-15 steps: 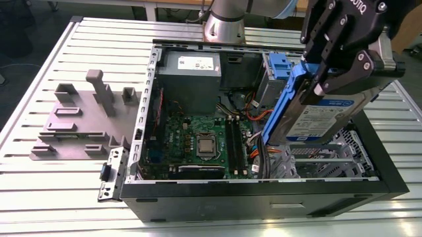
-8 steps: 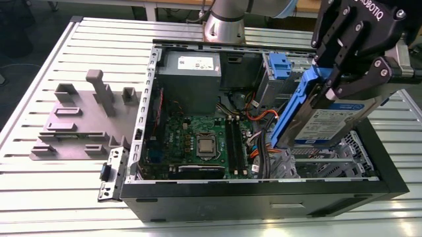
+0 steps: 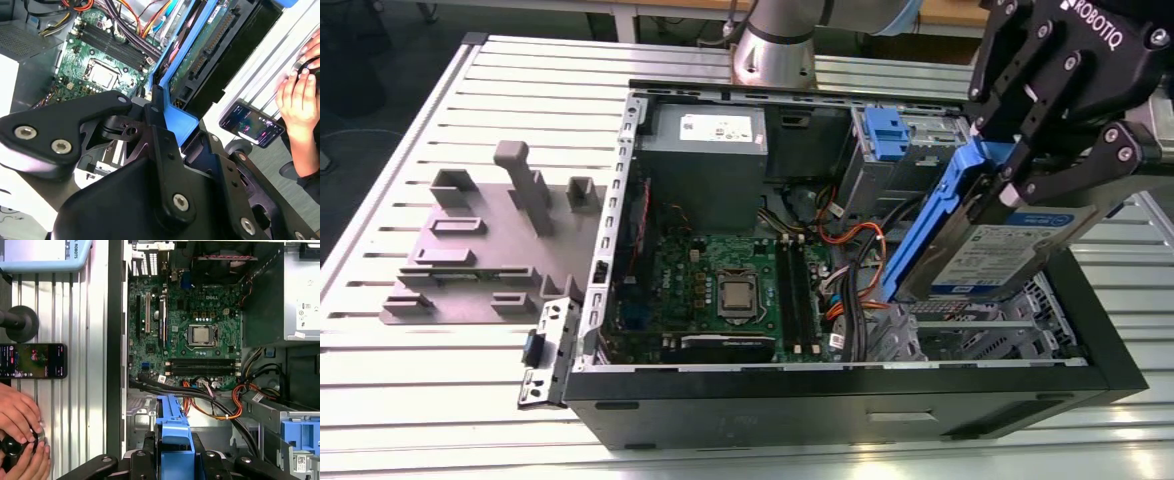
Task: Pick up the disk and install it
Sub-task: 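Insert the disk into the insertion slot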
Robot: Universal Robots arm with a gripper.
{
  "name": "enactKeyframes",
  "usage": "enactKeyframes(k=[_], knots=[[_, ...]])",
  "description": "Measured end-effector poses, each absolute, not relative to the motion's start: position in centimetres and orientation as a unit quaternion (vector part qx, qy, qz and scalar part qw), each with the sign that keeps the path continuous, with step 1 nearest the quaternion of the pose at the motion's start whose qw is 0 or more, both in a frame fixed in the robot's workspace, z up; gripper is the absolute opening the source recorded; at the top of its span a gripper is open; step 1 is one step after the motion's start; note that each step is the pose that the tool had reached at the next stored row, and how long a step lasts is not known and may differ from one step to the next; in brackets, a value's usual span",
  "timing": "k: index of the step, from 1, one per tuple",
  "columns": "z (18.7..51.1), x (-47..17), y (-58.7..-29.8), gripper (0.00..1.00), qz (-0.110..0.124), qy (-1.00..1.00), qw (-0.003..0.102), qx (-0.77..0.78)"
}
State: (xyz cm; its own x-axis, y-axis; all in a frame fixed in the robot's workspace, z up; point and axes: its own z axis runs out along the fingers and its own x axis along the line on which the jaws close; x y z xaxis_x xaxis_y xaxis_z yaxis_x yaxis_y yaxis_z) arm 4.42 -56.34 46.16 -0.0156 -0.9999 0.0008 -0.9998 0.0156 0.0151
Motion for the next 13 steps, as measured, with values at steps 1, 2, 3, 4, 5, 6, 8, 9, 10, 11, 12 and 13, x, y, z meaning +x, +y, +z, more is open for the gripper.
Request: enactKeyframes(k=[1, 2, 3, 4, 5, 6, 8, 9, 10, 11, 12, 13], knots=[[46.1, 4.5, -56.3, 0.36, -0.005, -0.713, 0.006, 0.702], [46.1, 4.6, -56.3, 0.36, -0.005, -0.713, 0.006, 0.702], [46.0, 4.6, -56.3, 0.36, -0.005, -0.713, 0.006, 0.702], [46.0, 4.8, -56.3, 0.36, -0.005, -0.713, 0.006, 0.702], [45.9, 4.9, -56.3, 0.36, -0.005, -0.713, 0.006, 0.702], [45.9, 5.0, -56.3, 0.36, -0.005, -0.713, 0.006, 0.702], [45.8, 5.4, -56.3, 0.36, -0.005, -0.713, 0.006, 0.702], [45.8, 5.6, -56.3, 0.36, -0.005, -0.713, 0.006, 0.701], [45.7, 5.8, -56.3, 0.36, -0.005, -0.713, 0.006, 0.702], [45.7, 5.9, -56.3, 0.36, -0.005, -0.713, 0.006, 0.702], [45.6, 6.1, -56.3, 0.36, -0.005, -0.713, 0.006, 0.702], [45.6, 6.3, -56.3, 0.36, -0.005, -0.713, 0.006, 0.701]])
